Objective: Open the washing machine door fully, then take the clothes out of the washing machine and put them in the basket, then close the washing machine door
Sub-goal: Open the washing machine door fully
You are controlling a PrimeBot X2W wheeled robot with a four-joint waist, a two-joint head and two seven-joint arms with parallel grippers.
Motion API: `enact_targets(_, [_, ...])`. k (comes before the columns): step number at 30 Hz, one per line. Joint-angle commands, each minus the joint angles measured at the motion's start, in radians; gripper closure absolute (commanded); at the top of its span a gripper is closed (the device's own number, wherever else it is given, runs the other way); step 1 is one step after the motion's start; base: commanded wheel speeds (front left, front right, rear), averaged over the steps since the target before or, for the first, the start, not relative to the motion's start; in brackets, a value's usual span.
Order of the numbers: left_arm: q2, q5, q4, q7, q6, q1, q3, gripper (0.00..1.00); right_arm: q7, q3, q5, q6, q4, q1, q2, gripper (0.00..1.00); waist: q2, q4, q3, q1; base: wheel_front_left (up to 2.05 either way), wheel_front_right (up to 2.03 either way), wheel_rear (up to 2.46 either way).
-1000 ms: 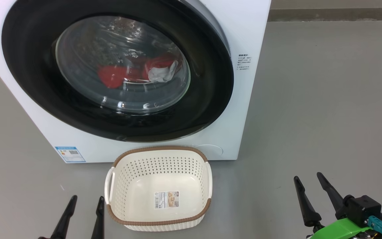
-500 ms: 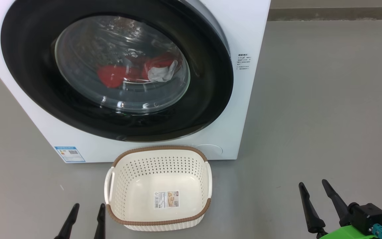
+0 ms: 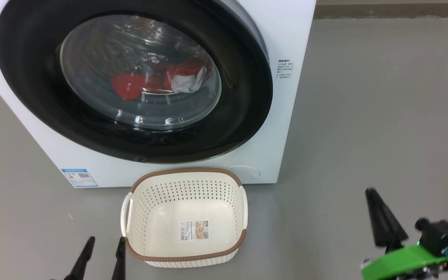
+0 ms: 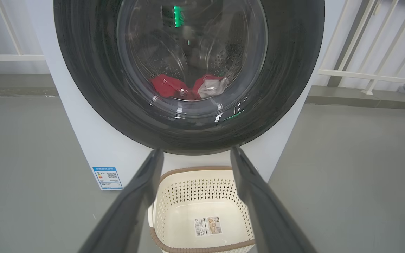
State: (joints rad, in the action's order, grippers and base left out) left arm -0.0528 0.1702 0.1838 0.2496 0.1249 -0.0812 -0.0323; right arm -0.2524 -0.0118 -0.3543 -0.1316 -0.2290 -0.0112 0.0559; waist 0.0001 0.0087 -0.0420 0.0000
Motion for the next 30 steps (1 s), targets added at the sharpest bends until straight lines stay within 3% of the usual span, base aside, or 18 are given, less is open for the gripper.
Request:
enact_targets(1, [-0.013, 0.006, -0.029, 0.012, 0.006, 0.039, -0.026, 0.0, -0.009, 0.019, -0.028, 0.001, 0.035, 0.059, 0.006, 1.0, -0.0001, 0.001, -0.009, 0.0, 0.0, 0.0, 0.0])
enact_targets(16, [-0.022, 0.028, -0.029, 0.012, 0.006, 0.126, 0.042, 0.0, -0.009, 0.032, -0.379, 0.001, 0.045, 0.421, -0.004, 1.0, -0.0001, 0.05, -0.1, 0.0, 0.0, 0.0, 0.0])
enact_targets(25, [-0.027, 0.047, -0.023, 0.012, 0.006, 0.176, 0.087, 0.0, -0.005, 0.135, -0.614, 0.001, -0.079, 0.664, 0.093, 1.0, -0.0001, 0.108, -0.167, 0.0, 0.0, 0.0, 0.0])
enact_targets(30, [-0.029, 0.056, -0.019, 0.012, 0.006, 0.201, 0.101, 0.0, 0.084, 0.209, -0.803, 0.001, -0.117, 0.779, 0.155, 1.0, -0.0001, 0.132, -0.206, 0.0, 0.0, 0.0, 0.0])
